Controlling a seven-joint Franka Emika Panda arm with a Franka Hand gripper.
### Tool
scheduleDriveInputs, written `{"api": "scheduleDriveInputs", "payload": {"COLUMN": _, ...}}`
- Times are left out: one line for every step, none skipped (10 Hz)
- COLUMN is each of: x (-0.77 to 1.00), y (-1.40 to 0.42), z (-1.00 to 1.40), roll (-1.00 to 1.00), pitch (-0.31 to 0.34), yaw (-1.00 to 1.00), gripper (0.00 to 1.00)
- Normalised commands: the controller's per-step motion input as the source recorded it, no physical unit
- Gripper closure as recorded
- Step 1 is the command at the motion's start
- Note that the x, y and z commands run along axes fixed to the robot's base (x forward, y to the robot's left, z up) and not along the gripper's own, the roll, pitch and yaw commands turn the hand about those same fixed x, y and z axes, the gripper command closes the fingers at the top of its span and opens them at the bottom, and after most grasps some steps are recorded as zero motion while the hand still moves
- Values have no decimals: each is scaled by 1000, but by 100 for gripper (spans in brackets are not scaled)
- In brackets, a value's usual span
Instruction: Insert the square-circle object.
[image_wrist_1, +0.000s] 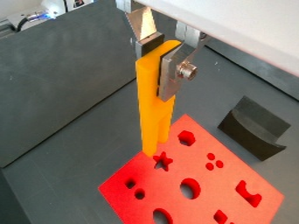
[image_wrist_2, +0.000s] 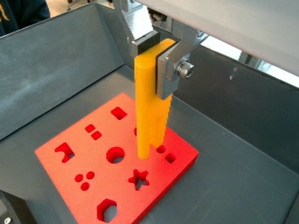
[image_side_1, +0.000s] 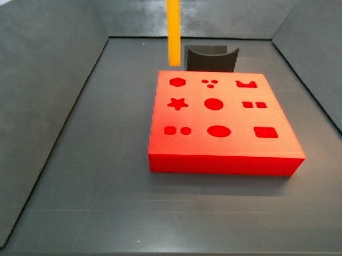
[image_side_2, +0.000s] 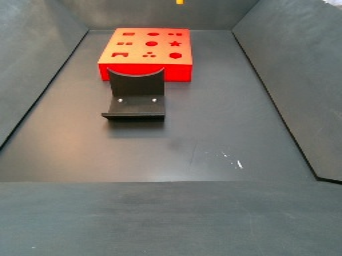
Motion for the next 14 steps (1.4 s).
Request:
{"api": "scheduleDriveInputs", "payload": {"x": 0, "y": -60, "z": -137, "roll": -137, "pitch": -94, "yaw": -974, "gripper": 100}}
{"api": "scheduleDriveInputs", "payload": {"x": 0, "y": -57, "z": -151, "roll": -121, "pitch": -107, "yaw": -994, "gripper": 100}}
{"api": "scheduleDriveInputs", "payload": {"x": 0, "y": -51, "z": -157, "roll": -113, "pitch": -109, "yaw": -1000, "gripper": 100}}
{"api": "scheduleDriveInputs", "payload": {"x": 0, "y": -43, "z": -149, "roll": -100, "pitch": -93, "yaw": -1000, "gripper": 100}}
{"api": "scheduleDriveInputs", "payload": {"x": 0, "y": -43, "z": -149, "roll": -100, "pitch": -93, "yaw": -1000, "gripper": 100}}
{"api": "scheduleDriveInputs", "payload": {"x": 0, "y": -40, "z": -171, "roll": -96, "pitch": -106, "yaw": -1000, "gripper": 100}}
{"api": "scheduleDriveInputs", "payload": {"x": 0, "y": -43, "z": -254, "roll": -51, "pitch": -73, "yaw": -1000, "gripper": 100}}
{"api": "scheduleDriveInputs", "payload": {"x": 0, "y": -49, "z": -343, "roll": -16, "pitch": -53, "yaw": -1000, "gripper": 100}}
{"api": "scheduleDriveInputs", "payload": {"x": 0, "y": -49, "z": -340, "roll": -14, "pitch": -36, "yaw": -1000, "gripper": 100}}
{"api": "scheduleDriveInputs", "payload": {"x": 0, "y": -43, "z": -300, "roll": -20, "pitch": 0, "yaw": -1000, "gripper": 100}}
{"api": "scheduleDriveInputs", "payload": {"x": 0, "y": -37, "z": -297, "roll": -23, "pitch": 0, "yaw": -1000, "gripper": 100}}
{"api": "scheduleDriveInputs", "payload": {"x": 0, "y": -14, "z": -71, "roll": -69, "pitch": -9, "yaw": -1000, "gripper": 100}}
{"api": "scheduleDriveInputs", "payload": {"x": 0, "y": -103, "z": -9, "roll": -66, "pitch": -81, "yaw": -1000, "gripper": 100}}
{"api": "scheduleDriveInputs", "payload": {"x": 0, "y": -117, "z": -40, "roll": -49, "pitch": -73, "yaw": -1000, "gripper": 100}}
